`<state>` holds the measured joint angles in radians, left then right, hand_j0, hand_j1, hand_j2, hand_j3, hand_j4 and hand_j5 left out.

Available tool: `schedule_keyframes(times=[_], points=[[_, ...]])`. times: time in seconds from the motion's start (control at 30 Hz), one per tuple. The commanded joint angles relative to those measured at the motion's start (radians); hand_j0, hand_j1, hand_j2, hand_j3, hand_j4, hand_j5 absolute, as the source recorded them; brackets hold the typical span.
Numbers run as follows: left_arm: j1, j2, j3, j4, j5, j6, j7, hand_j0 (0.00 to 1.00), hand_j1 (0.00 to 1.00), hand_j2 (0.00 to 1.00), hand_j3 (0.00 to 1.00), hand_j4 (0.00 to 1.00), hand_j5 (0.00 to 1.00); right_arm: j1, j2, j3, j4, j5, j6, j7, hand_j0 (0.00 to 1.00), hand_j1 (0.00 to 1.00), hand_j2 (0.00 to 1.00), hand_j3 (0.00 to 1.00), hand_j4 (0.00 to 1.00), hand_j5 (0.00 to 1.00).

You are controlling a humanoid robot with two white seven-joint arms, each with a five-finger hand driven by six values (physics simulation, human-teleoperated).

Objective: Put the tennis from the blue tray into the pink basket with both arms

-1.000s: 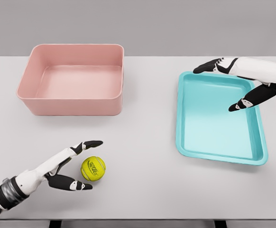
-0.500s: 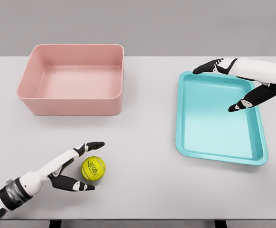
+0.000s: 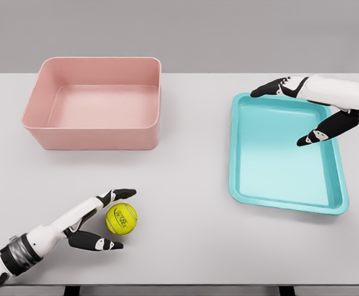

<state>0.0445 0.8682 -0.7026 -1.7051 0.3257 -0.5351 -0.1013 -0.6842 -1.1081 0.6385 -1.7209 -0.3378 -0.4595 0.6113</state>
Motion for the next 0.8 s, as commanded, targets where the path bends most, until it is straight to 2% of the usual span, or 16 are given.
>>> schedule_keyframes(times=[0.0, 0.1, 0.23, 0.43, 0.77], points=[[-0.002, 0.0, 0.0, 0.005, 0.004, -0.002, 0.0, 0.81, 0.81, 0.81, 0.81, 0.81, 0.81, 0.0, -0.001, 0.0, 0.0, -0.006, 0.002, 0.0, 1.0, 1.0, 1.0, 1.0, 1.0, 1.0], [0.0, 0.0, 0.0, 0.009, 0.003, -0.006, 0.0, 0.73, 0.73, 0.73, 0.73, 0.73, 0.73, 0.0, -0.001, 0.0, 0.0, -0.006, 0.002, 0.0, 1.0, 1.0, 1.0, 1.0, 1.0, 1.0], [0.002, 0.0, 0.0, 0.012, 0.003, -0.009, 0.0, 0.71, 0.71, 0.71, 0.71, 0.71, 0.71, 0.0, -0.001, 0.0, 0.0, -0.006, 0.002, 0.0, 1.0, 1.0, 1.0, 1.0, 1.0, 1.0], [0.003, 0.003, 0.002, 0.012, 0.001, -0.013, 0.0, 0.58, 0.58, 0.58, 0.58, 0.58, 0.58, 0.0, -0.001, 0.0, 0.0, -0.006, 0.002, 0.0, 1.0, 1.0, 1.0, 1.0, 1.0, 1.0], [-0.005, 0.008, 0.017, -0.034, 0.004, -0.037, 0.0, 0.53, 0.53, 0.53, 0.53, 0.53, 0.53, 0.0, -0.003, 0.0, 0.0, -0.006, 0.002, 0.0, 1.0, 1.0, 1.0, 1.0, 1.0, 1.0]])
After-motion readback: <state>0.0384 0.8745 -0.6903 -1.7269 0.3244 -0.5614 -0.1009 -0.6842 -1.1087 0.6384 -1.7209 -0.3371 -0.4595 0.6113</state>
